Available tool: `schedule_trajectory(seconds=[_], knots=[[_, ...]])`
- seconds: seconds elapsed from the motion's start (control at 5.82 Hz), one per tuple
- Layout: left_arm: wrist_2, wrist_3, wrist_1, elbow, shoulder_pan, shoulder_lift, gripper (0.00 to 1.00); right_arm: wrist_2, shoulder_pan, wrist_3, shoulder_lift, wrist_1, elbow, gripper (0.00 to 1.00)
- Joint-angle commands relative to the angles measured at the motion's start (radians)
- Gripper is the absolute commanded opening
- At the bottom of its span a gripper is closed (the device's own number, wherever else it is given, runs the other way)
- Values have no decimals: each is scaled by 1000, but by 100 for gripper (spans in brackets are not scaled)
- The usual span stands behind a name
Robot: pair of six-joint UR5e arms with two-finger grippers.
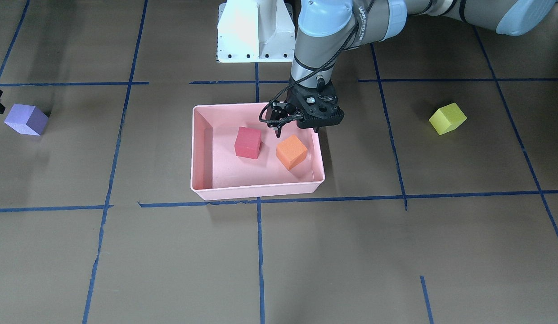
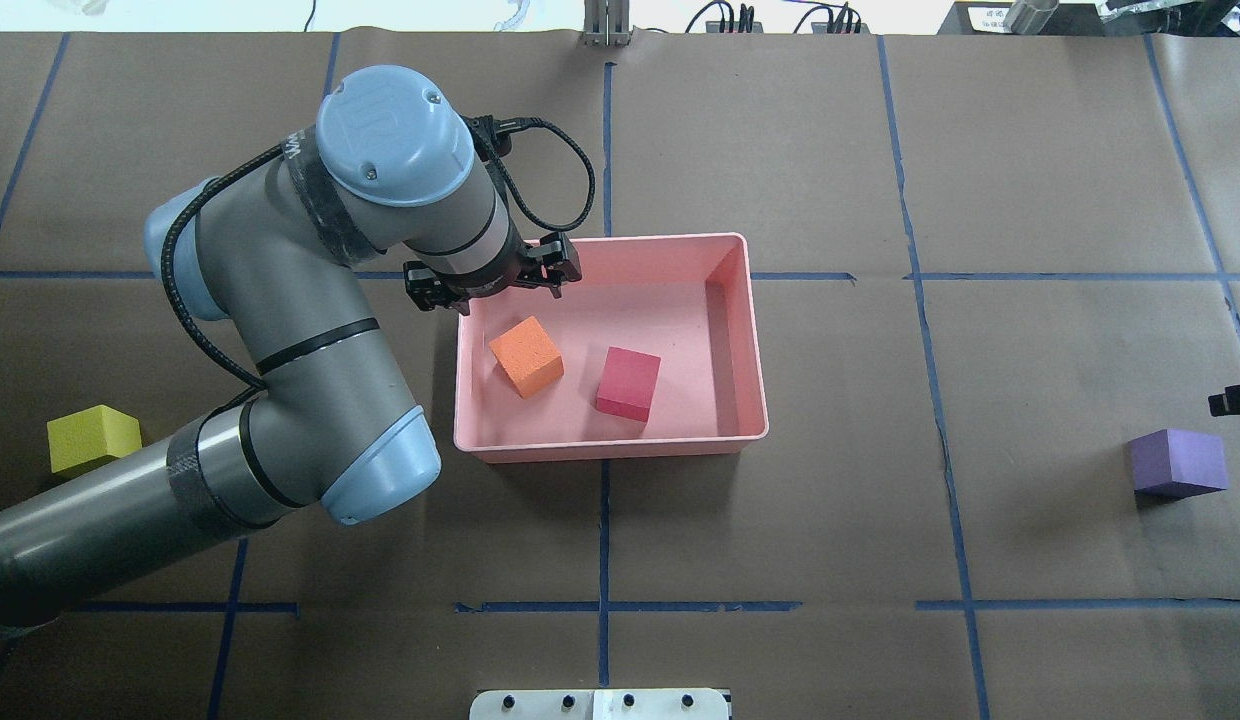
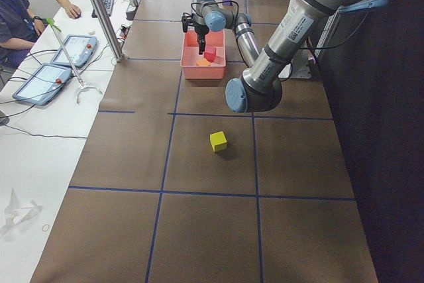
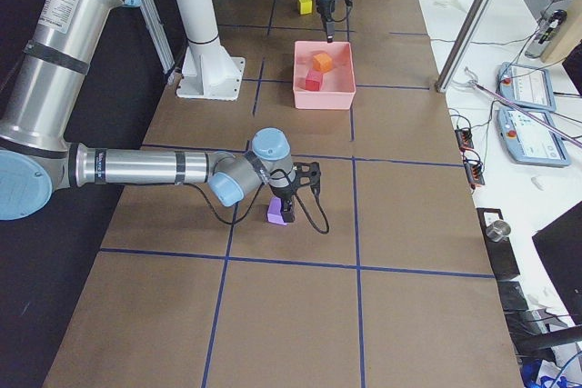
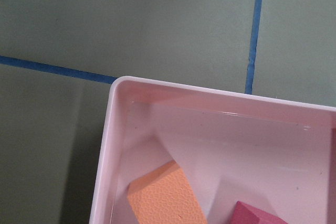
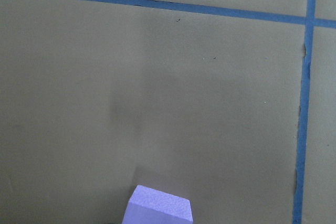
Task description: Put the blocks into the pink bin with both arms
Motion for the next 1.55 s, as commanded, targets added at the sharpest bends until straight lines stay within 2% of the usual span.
schedule_trajectory(seconds=[0.0, 0.69, 1.03, 1.2, 1.38], knots=[[2, 0, 0, -2, 0, 0, 100, -89, -134, 160, 6, 60, -14, 100], [8, 0, 0, -1, 9, 8, 100, -129, -202, 157, -38, 56, -22, 100], [18, 0, 0, -1, 18, 11, 100, -149, -245, 157, -28, 54, -65, 100], [18, 0, 0, -1, 18, 11, 100, -147, -256, 157, -6, 48, -79, 91], [17, 3, 0, -1, 18, 12, 100, -141, -256, 157, -5, 46, -77, 63]])
